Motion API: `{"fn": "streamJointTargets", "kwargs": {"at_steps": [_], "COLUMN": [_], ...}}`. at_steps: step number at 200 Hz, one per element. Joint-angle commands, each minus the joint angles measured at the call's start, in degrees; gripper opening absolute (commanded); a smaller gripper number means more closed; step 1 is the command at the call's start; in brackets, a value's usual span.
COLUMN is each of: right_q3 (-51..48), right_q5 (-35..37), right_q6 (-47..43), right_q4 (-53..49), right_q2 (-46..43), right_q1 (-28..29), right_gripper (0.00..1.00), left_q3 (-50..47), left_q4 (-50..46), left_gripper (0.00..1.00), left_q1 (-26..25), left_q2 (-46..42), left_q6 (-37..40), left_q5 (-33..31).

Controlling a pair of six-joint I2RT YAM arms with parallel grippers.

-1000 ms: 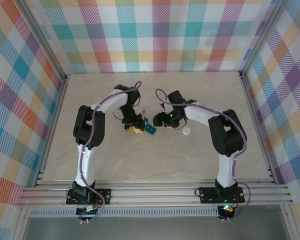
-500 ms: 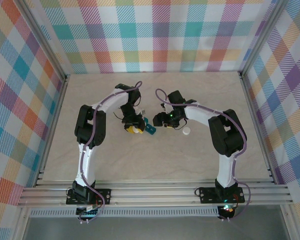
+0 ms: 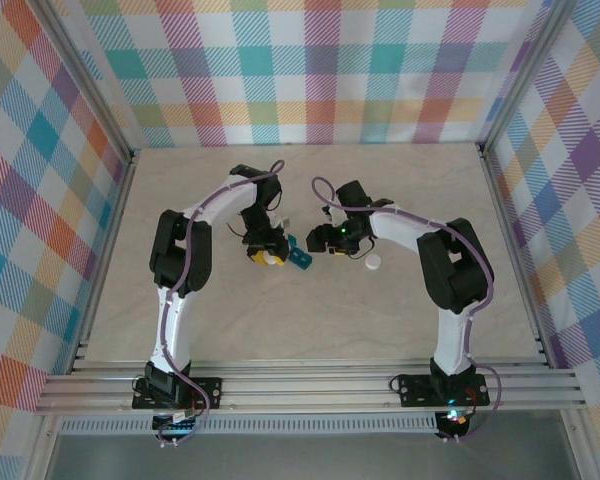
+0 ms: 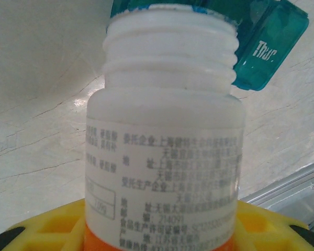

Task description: Sort the pills into containers

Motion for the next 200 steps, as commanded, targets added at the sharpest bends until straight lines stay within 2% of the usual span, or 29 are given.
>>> {"fn": "streamJointTargets", "kwargs": {"at_steps": [1, 200], "right_q3": [0.34, 0.21], "right_q5": [-0.75, -1.16], "right_q6": [0.42, 0.67], "right_q4": [0.74, 1.0], "right_q2": [-0.06, 0.0], "right_q1": [-0.35, -0.9], "right_gripper": [0.74, 0.74], "left_q3": [2.47, 6.6], "left_q4": [-2.76, -5.5], "left_gripper": [0.0, 0.0], "left_q1": [-0.36, -1.63], "left_q2": [1.36, 4.58], "left_q6": [0.77, 1.56], "left_q5": [-0.43, -3.02]}}
